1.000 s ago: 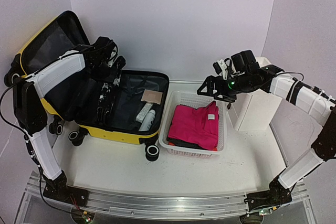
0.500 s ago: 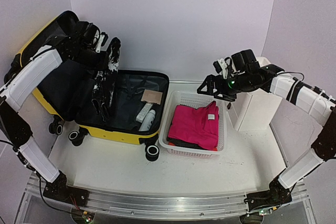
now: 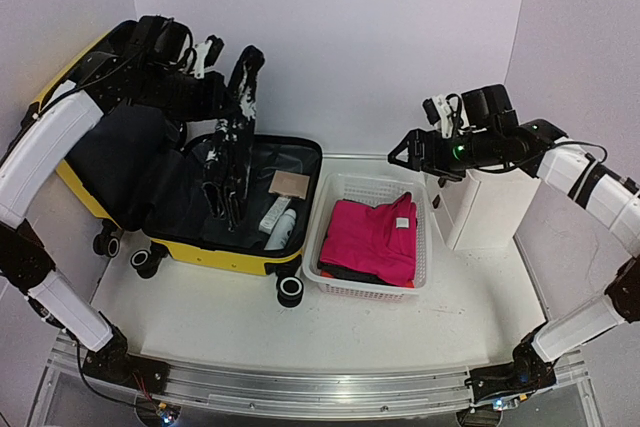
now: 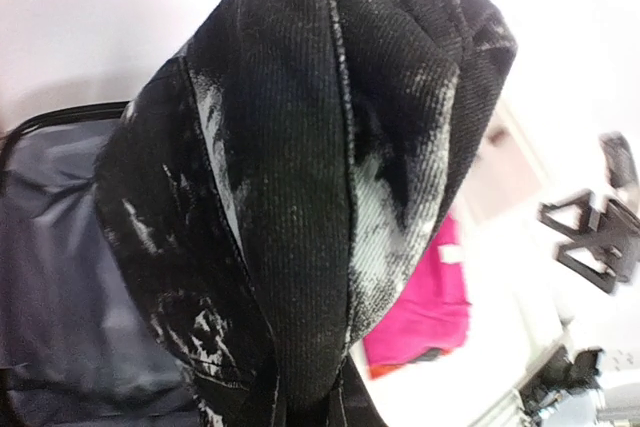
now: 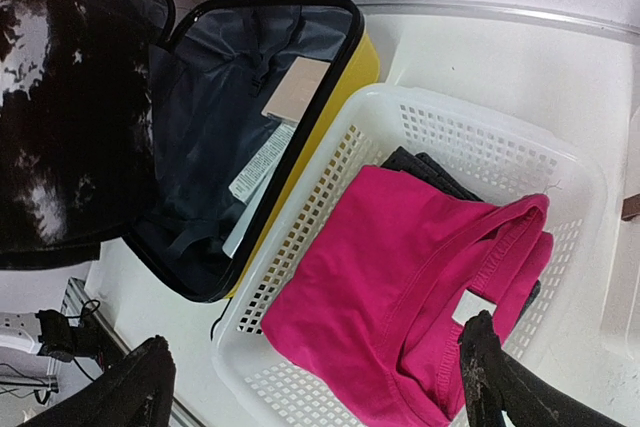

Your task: Open, take out, and arrange the luggage

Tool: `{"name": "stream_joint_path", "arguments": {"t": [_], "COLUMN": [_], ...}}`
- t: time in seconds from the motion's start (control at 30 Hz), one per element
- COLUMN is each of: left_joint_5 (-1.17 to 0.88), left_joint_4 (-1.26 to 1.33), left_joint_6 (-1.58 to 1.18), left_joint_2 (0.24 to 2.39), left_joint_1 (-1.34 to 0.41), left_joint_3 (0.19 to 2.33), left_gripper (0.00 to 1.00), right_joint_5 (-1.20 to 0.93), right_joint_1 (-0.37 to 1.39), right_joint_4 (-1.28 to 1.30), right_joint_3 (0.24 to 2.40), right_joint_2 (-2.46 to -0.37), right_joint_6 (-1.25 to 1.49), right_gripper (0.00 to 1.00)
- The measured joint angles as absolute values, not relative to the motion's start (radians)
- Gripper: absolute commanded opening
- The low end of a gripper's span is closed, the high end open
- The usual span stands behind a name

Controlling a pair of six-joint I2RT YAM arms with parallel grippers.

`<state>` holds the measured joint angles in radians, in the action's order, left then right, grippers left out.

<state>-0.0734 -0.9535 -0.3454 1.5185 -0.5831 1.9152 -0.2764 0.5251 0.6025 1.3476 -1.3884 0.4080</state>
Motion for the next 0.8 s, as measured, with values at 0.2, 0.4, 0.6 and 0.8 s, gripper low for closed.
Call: {"name": "stream_joint_path", "arguments": {"t": [0.2,0.4,0.6,0.8], "left_joint_5": [-0.008,0.038,0.076,0.126], "left_joint_4": [-0.952,-0.947,-0.952,-0.977], "left_joint_6": [-0.398,-0.42,-0.415,-0.411], "left_joint_2": [1.588,1.741,1.83,1.839], "left_joint_1": [-0.737,-0.835,-0.885,-0.899], "left_joint_3": [2.009,2.131,2.172,2.202], "left_gripper": [0.0,0.0,0.0,0.0], "right_joint_5": [-0.272,-0.267,-0.257,-0.249], "right_joint_1": [0.525,0.525,0.525,0.525], "right_joint_4": [0.619,0.634,0.64,0.64], "right_joint_3": [1.349,1.349,1.349,1.349], "right_joint_2": [-1.359,-1.336,-1.295,-1.277], "right_joint_6": [0.409,0.408,0.408,0.408], "right_gripper": [0.98,0.98,0.98,0.98]}}
